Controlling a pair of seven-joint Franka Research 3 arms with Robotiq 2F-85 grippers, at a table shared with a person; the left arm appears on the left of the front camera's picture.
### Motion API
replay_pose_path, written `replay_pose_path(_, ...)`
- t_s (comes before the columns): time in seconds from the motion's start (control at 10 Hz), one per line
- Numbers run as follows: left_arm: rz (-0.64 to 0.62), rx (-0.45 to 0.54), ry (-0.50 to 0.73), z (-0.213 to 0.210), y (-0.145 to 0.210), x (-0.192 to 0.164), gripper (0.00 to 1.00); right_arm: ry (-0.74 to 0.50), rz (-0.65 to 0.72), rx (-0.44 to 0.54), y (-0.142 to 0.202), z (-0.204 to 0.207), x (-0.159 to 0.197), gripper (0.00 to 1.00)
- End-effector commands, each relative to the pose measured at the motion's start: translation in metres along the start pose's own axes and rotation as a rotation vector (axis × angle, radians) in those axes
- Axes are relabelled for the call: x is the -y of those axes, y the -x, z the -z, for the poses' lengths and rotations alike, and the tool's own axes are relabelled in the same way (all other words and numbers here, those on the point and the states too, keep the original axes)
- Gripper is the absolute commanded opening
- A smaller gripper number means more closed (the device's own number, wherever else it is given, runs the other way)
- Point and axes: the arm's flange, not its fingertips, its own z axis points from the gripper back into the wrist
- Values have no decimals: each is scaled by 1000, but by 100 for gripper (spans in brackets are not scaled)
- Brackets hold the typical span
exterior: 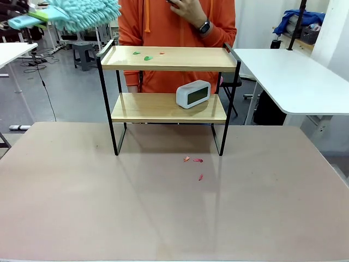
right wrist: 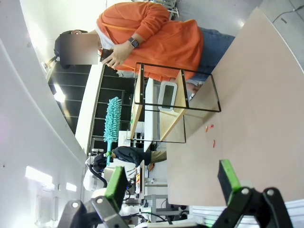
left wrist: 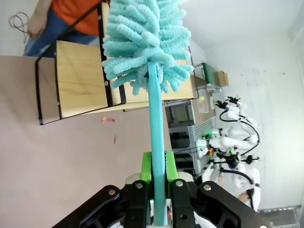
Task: Clean the shelf.
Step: Clean the remaining tier of the Shelf with the Duster once objects are removed.
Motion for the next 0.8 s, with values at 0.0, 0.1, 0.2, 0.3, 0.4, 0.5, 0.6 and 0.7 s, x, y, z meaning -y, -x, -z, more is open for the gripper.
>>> replay_pose_path(0.0,48,23,-55,21,10,14,13,-24,-24,17,-1,-1,-2,100)
replay_pose_path(0.1,61,-1,-58,31,12,19,13,-24,-24,17,-1,-1,-2,100)
replay_pose_path(0.2,63,-10,-83,43,12,24,13,-24,-24,17,-1,-1,-2,100)
replay_pose_path(0.3,74,-26,-87,50,14,27,13,-24,-24,17,-1,-1,-2,100)
replay_pose_path(0.4,87,-54,-114,63,18,28,13,-24,-24,17,-1,-1,-2,100)
replay_pose_path(0.5,99,-76,-124,72,21,30,0,-24,-24,17,-1,-1,-2,100)
replay_pose_path(0.6,100,-119,-117,78,24,31,0,-24,-24,17,-1,-1,-2,100)
replay_pose_path(0.7,109,-139,-130,84,28,32,0,-24,-24,17,-1,-1,-2,100)
